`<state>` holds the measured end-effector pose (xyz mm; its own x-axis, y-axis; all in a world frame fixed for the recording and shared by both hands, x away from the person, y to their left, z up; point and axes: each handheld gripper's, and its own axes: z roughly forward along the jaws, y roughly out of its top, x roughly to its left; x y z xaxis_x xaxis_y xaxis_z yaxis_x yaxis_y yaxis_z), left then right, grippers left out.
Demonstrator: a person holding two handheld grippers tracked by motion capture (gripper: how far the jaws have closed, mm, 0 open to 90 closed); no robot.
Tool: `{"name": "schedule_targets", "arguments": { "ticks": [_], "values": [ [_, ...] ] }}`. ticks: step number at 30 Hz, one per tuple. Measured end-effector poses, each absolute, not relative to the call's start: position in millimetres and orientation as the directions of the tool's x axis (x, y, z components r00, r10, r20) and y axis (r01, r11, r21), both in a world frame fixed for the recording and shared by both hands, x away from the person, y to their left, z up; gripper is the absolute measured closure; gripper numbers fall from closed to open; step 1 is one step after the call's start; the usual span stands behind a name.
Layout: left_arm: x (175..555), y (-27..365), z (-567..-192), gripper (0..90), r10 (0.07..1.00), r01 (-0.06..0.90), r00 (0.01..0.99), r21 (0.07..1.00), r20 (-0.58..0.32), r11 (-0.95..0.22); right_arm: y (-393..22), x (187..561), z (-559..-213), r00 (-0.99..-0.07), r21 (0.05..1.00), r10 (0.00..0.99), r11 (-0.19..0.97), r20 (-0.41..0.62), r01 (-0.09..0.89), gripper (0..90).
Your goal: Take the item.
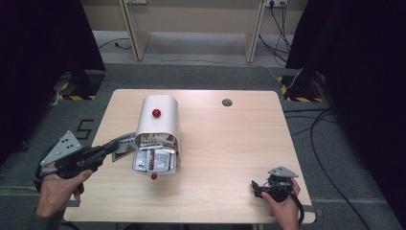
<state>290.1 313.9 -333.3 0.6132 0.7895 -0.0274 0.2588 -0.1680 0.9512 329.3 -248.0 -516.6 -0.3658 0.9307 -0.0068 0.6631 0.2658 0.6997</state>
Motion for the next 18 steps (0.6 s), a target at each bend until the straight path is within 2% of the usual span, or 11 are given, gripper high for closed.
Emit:
{"name": "schedule_targets", "arguments": {
  "ticks": [18],
  "values": [
    [290, 346, -343, 89.5, 0.847, 0.274, 0.529, 0.955, -0.047, -0.118, -248, 330, -517, -0.364, 0.699, 0.931, 0.264, -0.005, 0.665, 2.9]
  ]
}}
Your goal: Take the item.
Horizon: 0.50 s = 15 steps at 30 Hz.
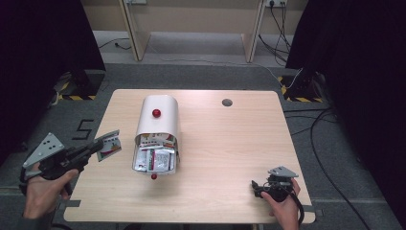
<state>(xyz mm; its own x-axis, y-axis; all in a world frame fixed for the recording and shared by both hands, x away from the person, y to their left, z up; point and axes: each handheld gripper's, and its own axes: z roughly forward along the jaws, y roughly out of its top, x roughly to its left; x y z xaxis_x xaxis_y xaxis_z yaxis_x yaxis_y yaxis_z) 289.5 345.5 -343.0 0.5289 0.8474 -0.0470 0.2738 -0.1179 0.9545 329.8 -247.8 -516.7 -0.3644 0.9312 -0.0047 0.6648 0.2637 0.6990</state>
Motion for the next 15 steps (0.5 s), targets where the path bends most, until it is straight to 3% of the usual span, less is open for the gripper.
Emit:
{"name": "schedule_targets", "arguments": {
  "ticks": [15],
  "values": [
    [299, 363, -359, 89.5, 0.892, 0.301, 0.449, 0.949, -0.057, -0.091, -248, 330, -517, -0.365, 0.698, 0.931, 0.264, -0.005, 0.665, 2.8]
  ]
}}
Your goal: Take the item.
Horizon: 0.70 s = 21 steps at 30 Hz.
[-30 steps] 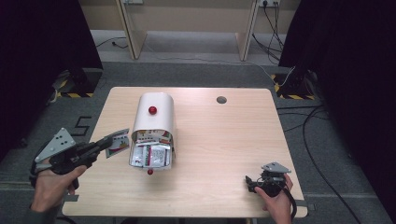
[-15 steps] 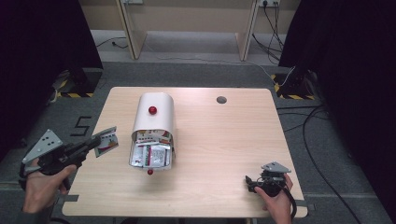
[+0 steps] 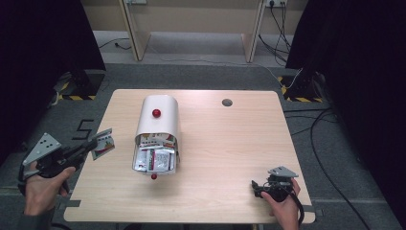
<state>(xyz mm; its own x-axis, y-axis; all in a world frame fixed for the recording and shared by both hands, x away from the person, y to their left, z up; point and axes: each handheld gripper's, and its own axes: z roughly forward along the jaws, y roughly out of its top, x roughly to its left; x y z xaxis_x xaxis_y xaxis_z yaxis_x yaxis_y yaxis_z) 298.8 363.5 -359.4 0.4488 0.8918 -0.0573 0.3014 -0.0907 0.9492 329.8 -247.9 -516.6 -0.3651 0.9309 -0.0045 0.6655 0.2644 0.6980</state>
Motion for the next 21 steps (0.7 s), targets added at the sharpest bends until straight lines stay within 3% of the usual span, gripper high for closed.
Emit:
{"name": "schedule_targets", "arguments": {
  "ticks": [21],
  "values": [
    [322, 375, -400, 89.6, 0.925, 0.373, 0.365, 0.927, -0.106, -0.04, -248, 330, -517, -0.367, 0.699, 0.93, 0.266, -0.005, 0.664, 2.8]
  ]
}}
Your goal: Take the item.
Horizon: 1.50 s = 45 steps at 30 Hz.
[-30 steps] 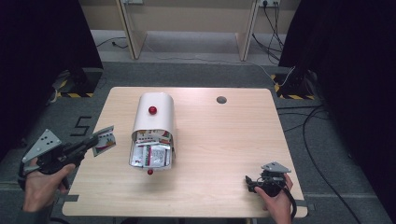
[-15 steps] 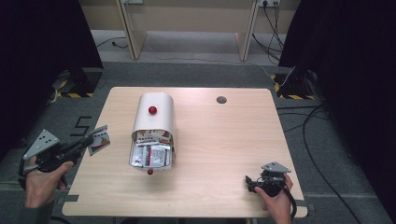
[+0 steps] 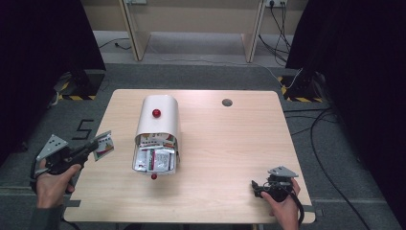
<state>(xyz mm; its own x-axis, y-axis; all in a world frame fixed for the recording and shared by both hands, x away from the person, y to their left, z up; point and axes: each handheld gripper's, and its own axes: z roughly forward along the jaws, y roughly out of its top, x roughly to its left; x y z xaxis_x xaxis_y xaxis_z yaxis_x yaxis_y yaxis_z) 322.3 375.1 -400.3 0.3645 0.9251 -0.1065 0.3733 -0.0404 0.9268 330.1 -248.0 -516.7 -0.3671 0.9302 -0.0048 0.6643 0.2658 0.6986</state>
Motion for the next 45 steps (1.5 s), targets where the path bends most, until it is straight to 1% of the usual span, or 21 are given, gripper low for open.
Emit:
{"name": "schedule_targets", "arguments": {
  "ticks": [6, 7, 15, 19, 24, 34, 45],
  "values": [
    [325, 375, -412, 89.6, 0.924, 0.364, 0.356, 0.931, -0.138, -0.001, -248, 330, -517, -0.367, 0.7, 0.93, 0.265, -0.005, 0.663, 2.7],
    [329, 374, -418, 89.6, 0.922, 0.383, 0.359, 0.924, -0.147, -0.002, -248, 330, -517, -0.367, 0.699, 0.93, 0.265, -0.005, 0.664, 2.7],
    [334, 376, -423, 89.5, 0.929, 0.383, 0.35, 0.923, -0.123, -0.022, -248, 330, -517, -0.367, 0.699, 0.93, 0.265, -0.004, 0.664, 2.7],
    [342, 371, -434, 89.5, 0.927, 0.407, 0.354, 0.913, -0.125, -0.032, -248, 330, -517, -0.367, 0.7, 0.93, 0.264, -0.003, 0.664, 2.7],
    [345, 369, -440, 89.5, 0.928, 0.418, 0.352, 0.908, -0.118, -0.043, -248, 330, -517, -0.367, 0.699, 0.93, 0.264, -0.003, 0.664, 2.7],
    [353, 375, -459, 89.4, 0.929, 0.45, 0.339, 0.893, -0.146, -0.024, -248, 330, -517, -0.37, 0.7, 0.929, 0.269, -0.007, 0.662, 2.7],
    [361, 377, -480, 89.3, 0.934, 0.493, 0.323, 0.87, -0.153, -0.028, -248, 330, -517, -0.367, 0.699, 0.93, 0.265, -0.004, 0.664, 2.8]
  ]
}}
